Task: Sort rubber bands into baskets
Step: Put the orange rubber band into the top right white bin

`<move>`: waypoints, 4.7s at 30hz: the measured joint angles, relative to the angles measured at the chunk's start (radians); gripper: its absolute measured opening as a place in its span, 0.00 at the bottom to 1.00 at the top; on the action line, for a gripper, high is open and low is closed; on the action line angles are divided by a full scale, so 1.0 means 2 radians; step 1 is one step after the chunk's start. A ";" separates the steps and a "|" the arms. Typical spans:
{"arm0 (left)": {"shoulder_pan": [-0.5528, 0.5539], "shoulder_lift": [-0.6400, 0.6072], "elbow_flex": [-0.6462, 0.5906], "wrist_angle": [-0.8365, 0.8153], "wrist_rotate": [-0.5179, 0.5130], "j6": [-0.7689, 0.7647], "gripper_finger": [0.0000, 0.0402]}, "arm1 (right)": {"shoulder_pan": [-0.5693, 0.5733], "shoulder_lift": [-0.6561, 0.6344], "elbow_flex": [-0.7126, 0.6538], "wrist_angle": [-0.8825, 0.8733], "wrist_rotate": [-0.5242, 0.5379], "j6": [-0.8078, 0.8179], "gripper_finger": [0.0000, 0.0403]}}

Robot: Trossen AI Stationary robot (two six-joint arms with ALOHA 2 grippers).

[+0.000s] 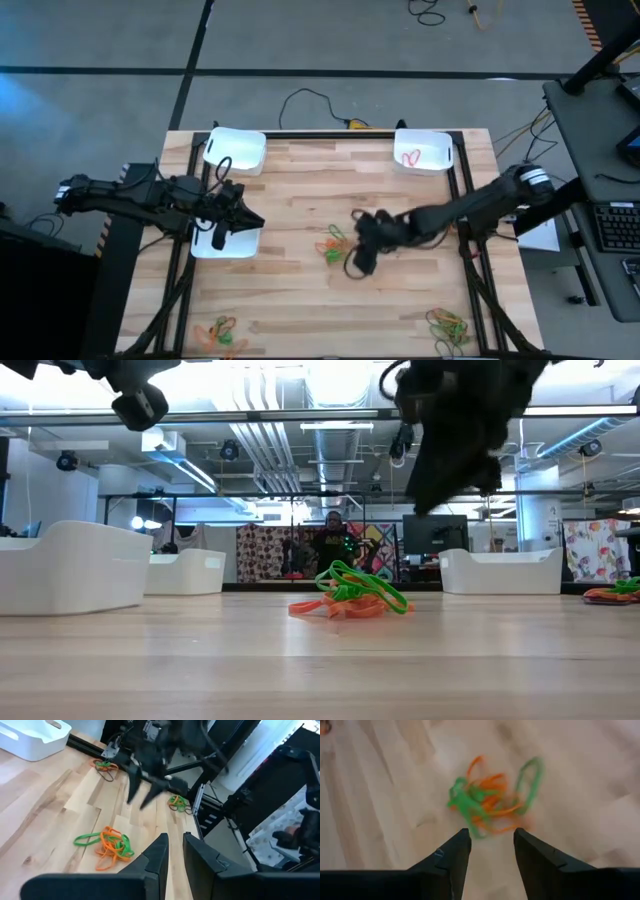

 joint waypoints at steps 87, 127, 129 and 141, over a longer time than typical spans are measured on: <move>-0.065 0.000 -0.001 -0.019 -0.017 -0.054 0.11 | -0.566 -0.022 -0.017 -0.185 0.063 0.067 0.02; -0.065 -0.001 0.000 -0.007 -0.052 -0.018 0.11 | -0.004 -0.008 -0.042 0.011 0.251 0.001 0.29; -0.065 -0.001 0.000 -0.006 -0.052 -0.013 0.11 | 0.006 0.015 -0.042 0.024 0.215 0.020 0.30; -0.069 -0.001 0.000 -0.009 -0.052 -0.020 0.11 | -0.005 0.112 -0.042 0.102 0.129 0.003 0.30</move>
